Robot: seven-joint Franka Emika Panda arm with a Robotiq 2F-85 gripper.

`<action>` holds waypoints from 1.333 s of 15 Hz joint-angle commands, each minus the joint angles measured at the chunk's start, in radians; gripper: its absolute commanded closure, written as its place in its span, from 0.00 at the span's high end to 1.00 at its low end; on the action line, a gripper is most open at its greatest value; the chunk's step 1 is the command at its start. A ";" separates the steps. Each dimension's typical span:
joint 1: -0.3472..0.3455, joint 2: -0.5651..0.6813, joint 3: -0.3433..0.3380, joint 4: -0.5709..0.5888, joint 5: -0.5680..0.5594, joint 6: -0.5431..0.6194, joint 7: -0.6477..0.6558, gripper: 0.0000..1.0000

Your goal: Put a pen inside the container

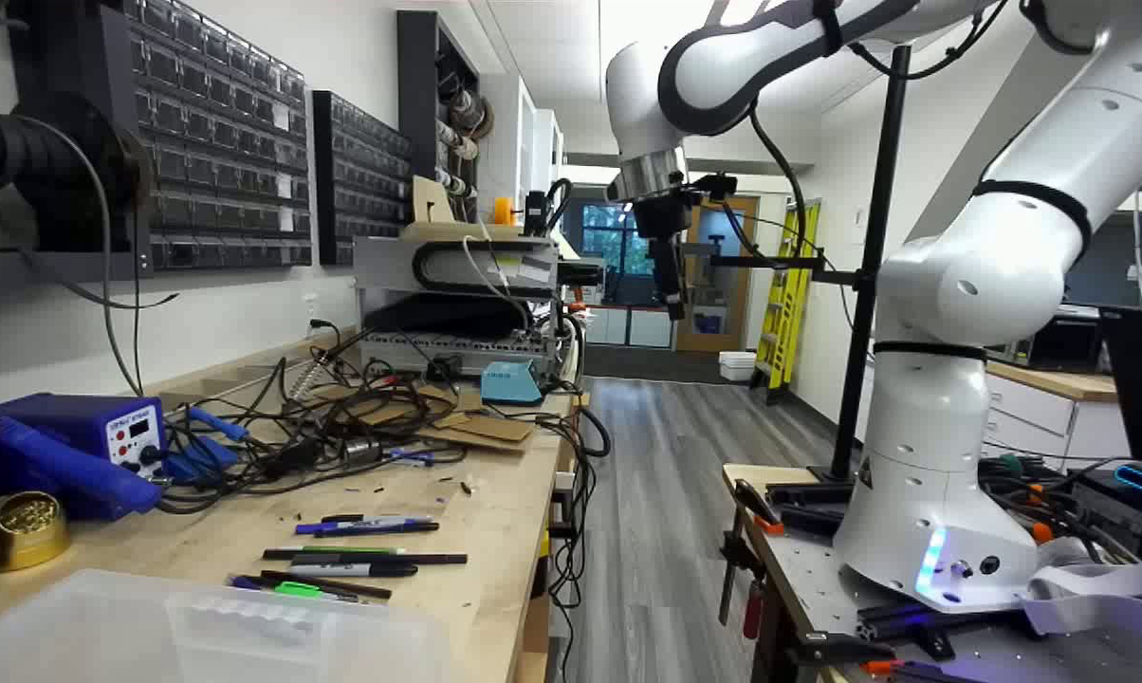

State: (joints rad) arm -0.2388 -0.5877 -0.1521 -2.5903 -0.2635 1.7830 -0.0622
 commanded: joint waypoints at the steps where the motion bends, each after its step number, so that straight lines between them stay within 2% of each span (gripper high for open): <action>1: 0.011 -0.001 -0.009 0.002 -0.004 -0.005 0.005 1.00; 16: 0.011 -0.001 -0.009 0.002 -0.004 -0.004 0.005 1.00; 20: 0.038 0.002 -0.001 -0.009 0.024 0.032 0.010 1.00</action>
State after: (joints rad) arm -0.2300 -0.5872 -0.1516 -2.5904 -0.2607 1.7861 -0.0622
